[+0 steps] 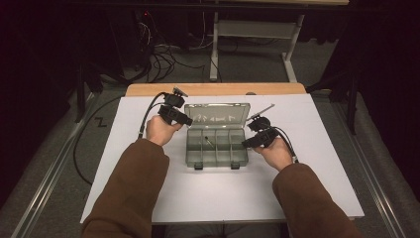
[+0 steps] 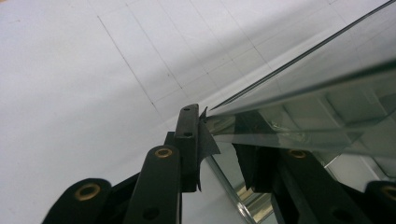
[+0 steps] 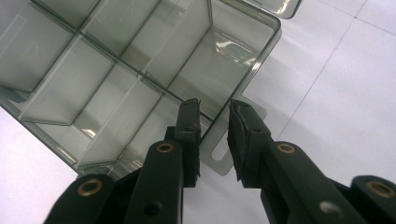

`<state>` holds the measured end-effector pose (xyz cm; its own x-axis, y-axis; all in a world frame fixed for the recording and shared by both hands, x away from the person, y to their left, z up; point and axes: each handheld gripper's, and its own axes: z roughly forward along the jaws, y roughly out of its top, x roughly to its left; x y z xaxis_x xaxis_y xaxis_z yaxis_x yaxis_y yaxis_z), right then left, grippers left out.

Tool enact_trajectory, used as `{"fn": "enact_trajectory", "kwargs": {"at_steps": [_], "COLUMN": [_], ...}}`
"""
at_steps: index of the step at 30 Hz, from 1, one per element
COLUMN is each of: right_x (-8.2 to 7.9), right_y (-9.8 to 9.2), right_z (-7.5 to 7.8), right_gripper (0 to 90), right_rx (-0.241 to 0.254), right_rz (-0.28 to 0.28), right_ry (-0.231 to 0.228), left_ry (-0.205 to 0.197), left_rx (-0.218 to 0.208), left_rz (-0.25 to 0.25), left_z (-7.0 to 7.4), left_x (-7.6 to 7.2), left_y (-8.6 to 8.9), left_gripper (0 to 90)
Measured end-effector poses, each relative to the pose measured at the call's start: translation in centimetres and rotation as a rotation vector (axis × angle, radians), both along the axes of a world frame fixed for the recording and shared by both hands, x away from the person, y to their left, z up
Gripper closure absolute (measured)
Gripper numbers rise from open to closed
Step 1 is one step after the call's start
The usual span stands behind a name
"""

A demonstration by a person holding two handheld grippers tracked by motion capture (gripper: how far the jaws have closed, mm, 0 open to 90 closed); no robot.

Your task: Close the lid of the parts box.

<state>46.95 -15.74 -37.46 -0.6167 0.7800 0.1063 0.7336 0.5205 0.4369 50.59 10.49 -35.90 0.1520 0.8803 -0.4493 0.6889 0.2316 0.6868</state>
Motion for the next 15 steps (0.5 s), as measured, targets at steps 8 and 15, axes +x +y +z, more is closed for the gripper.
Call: {"fn": "enact_trajectory", "kwargs": {"at_steps": [8, 15], "right_x": [-0.02, 0.0], "right_y": [-0.08, -0.1], "right_z": [-0.07, -0.06], "right_gripper": [75.9, 75.9], "right_rx": [0.004, 0.005], "right_rz": [0.009, 0.011], "right_ry": [-0.012, -0.01], "left_ry": [0.0, 0.003], "left_rx": [0.005, 0.009], "left_rz": [-0.007, -0.013], "left_z": [-0.13, -0.14], "left_x": [-0.25, -0.44], "left_y": [0.06, 0.05], "left_gripper": [71.3, 71.4]}}
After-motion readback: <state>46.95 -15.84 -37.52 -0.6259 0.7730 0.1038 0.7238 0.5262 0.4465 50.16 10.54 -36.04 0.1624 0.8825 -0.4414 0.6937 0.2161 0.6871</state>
